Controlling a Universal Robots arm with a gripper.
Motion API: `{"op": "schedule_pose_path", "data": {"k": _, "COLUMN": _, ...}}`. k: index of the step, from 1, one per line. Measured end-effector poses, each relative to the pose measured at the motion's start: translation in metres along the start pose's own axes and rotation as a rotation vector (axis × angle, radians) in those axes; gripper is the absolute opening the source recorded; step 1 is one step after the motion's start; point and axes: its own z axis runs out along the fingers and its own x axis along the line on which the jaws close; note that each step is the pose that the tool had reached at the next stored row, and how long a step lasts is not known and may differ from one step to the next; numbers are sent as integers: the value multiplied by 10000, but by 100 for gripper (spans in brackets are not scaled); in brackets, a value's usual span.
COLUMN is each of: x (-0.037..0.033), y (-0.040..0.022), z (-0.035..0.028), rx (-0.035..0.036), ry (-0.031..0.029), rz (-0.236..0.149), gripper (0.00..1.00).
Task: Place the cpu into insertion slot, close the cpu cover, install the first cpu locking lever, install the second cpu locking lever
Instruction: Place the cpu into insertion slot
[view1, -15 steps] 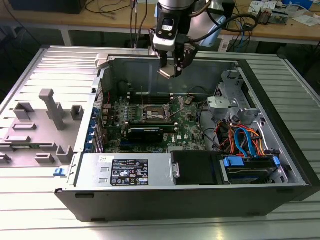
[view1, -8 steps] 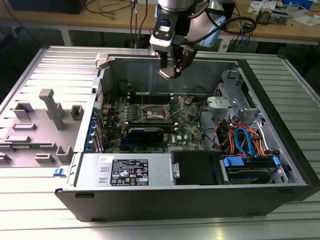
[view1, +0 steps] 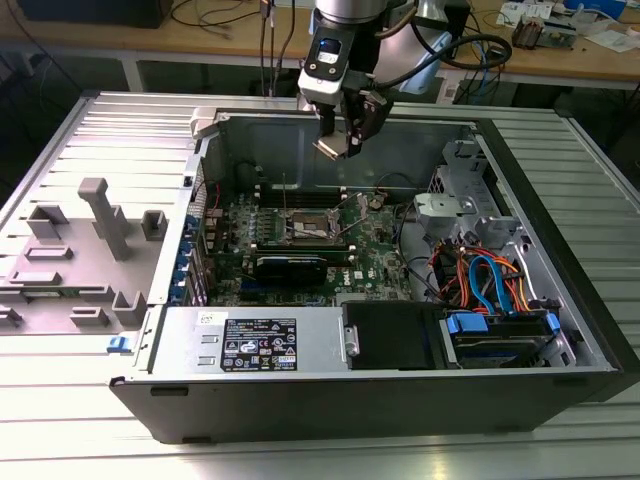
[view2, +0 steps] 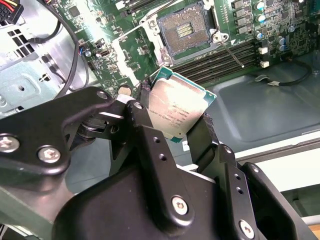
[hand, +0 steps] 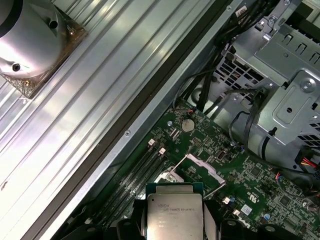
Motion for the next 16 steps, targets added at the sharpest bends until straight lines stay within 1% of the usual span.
{"op": "schedule_pose_path", "data": {"k": 6, "x": 0, "y": 0, "z": 0, "rx": 1, "ry": 0, "rz": 3, "gripper": 54}}
{"op": "schedule_pose_path", "data": {"k": 9, "x": 1, "y": -2, "z": 10, "rx": 2, "ry": -12, "rz": 101, "gripper": 54}}
{"op": "schedule_pose_path", "data": {"k": 10, "x": 2, "y": -4, "z": 15, "rx": 2, "ry": -26, "rz": 217, "gripper": 54}}
{"op": "schedule_pose_path", "data": {"k": 12, "x": 2, "y": -5, "z": 26, "rx": -3, "ry": -59, "rz": 584, "gripper": 54}}
{"op": "schedule_pose_path", "data": {"k": 14, "x": 2, "y": -6, "z": 34, "rx": -9, "ry": -80, "rz": 843, "gripper": 54}}
{"op": "schedule_pose_path", "data": {"k": 15, "x": 1, "y": -7, "z": 47, "rx": -7, "ry": -101, "rz": 1068, "gripper": 54}}
{"op": "schedule_pose_path", "data": {"k": 16, "x": 1, "y": -8, "z": 55, "rx": -5, "ry": -109, "rz": 1153, "gripper": 54}}
